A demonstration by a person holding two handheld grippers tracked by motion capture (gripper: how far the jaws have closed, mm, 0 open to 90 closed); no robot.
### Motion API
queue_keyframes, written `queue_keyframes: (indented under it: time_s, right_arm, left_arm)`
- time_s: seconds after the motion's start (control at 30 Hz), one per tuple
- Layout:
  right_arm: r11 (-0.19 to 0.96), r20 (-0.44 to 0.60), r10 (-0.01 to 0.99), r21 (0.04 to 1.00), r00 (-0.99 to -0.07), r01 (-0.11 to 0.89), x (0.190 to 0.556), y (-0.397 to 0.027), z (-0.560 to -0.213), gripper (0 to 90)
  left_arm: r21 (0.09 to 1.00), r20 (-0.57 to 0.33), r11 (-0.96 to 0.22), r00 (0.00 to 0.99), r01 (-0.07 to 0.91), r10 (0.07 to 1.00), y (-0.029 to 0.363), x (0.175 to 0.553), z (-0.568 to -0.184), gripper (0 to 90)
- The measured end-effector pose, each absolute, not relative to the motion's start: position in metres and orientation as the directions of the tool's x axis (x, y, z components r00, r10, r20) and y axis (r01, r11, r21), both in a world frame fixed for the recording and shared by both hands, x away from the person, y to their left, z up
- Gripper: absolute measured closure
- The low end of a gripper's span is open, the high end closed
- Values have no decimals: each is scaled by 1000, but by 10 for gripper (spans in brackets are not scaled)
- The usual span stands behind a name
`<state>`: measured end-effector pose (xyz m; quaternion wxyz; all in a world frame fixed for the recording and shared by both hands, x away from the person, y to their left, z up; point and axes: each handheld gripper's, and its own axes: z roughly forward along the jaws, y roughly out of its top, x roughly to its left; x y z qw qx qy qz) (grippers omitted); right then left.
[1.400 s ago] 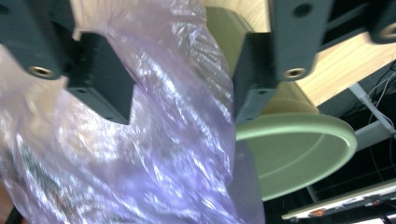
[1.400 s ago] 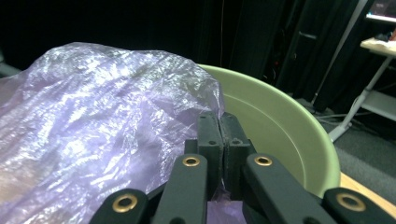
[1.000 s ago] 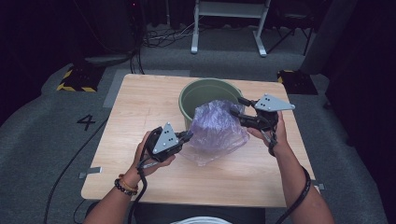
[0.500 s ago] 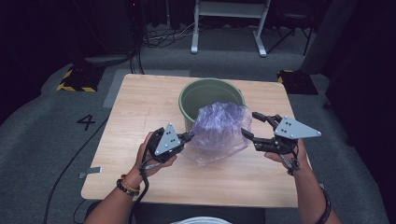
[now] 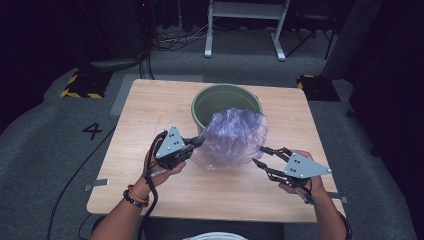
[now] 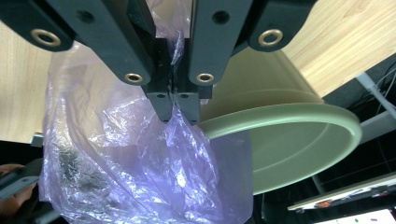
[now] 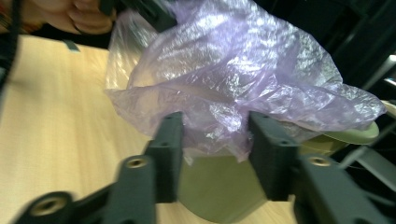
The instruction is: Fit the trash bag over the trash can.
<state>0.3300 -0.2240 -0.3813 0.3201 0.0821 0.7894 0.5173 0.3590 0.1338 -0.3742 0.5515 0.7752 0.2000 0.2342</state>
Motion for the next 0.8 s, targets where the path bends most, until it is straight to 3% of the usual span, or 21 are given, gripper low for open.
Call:
queue_keyframes:
  time_s: [0.1,0.2,0.3,0.4,0.53,0.8]
  right_arm:
    - [452,-425,473,869,-772,-201,334,-219,-382,812]
    - [423,-406,490,884,-771,-197,337,-220,-380,879]
    - [362,-369,535,913,-760,-189,340,-224,-372,892]
    - [299,-325,576,938,-750,-176,346,-228,-362,895]
    - [239,-270,629,960,-729,-149,358,-228,-351,896]
    - [215,-245,668,967,-703,-134,378,-210,-341,897]
  left_arm:
    - [946,152,-319,804,50,575,135,360,-374,875]
    - [939,180,-342,790,41,587,136,361,-374,813]
    - [940,177,-338,779,48,602,138,364,-374,657]
    - [944,159,-324,764,68,625,141,367,-373,445]
    - [955,149,-292,756,57,637,149,365,-370,314]
    - [967,155,-254,754,17,638,168,357,-363,256]
